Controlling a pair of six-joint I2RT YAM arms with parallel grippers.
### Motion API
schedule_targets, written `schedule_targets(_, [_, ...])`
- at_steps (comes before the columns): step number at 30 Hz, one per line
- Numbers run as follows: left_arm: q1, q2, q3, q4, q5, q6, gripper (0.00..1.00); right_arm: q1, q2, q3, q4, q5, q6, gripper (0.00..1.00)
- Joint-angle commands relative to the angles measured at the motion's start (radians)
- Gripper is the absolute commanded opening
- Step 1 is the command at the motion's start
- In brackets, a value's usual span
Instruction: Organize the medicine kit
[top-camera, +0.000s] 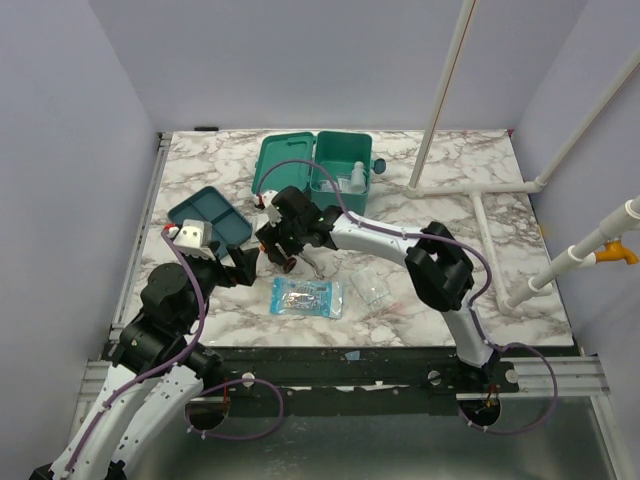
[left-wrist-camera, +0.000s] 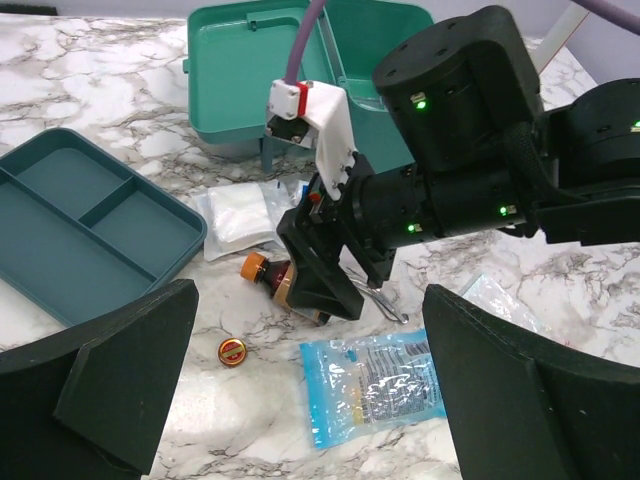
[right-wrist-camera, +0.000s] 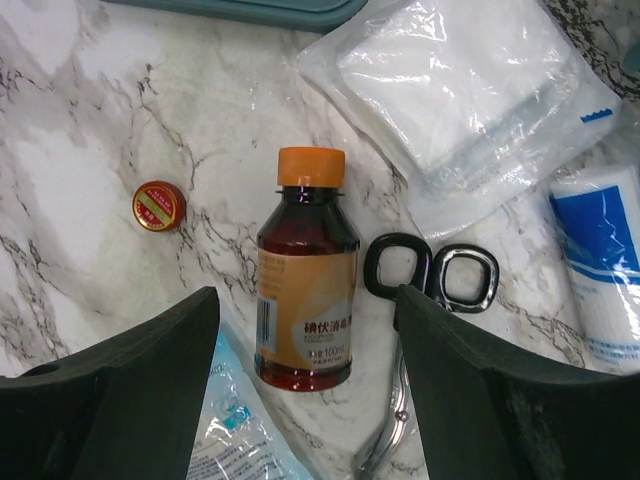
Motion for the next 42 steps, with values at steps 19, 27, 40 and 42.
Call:
schedule_targets(19, [-0.001,0.003,0.021,-0.009,0.005,-0.006,0.98,0.066,0.058,0.030,0.032,0.272,-0.038,0.26])
schedule_targets(27, [-0.001,0.008,0.022,-0.008,0.004,-0.006,0.99,0.064,-0.076,-0.006,0.059,0.388,-0.006,0.23])
schedule_targets(40, [-0.001,0.022,0.021,-0.003,0.027,-0.008,0.98,-0.028,-0.197,0.059,0.001,0.555,0.085,0.23])
schedule_targets(42, [-0.001,0.030,0.021,-0.001,0.035,-0.008,0.98,-0.056,-0.197,0.089,-0.014,0.562,0.109,0.23])
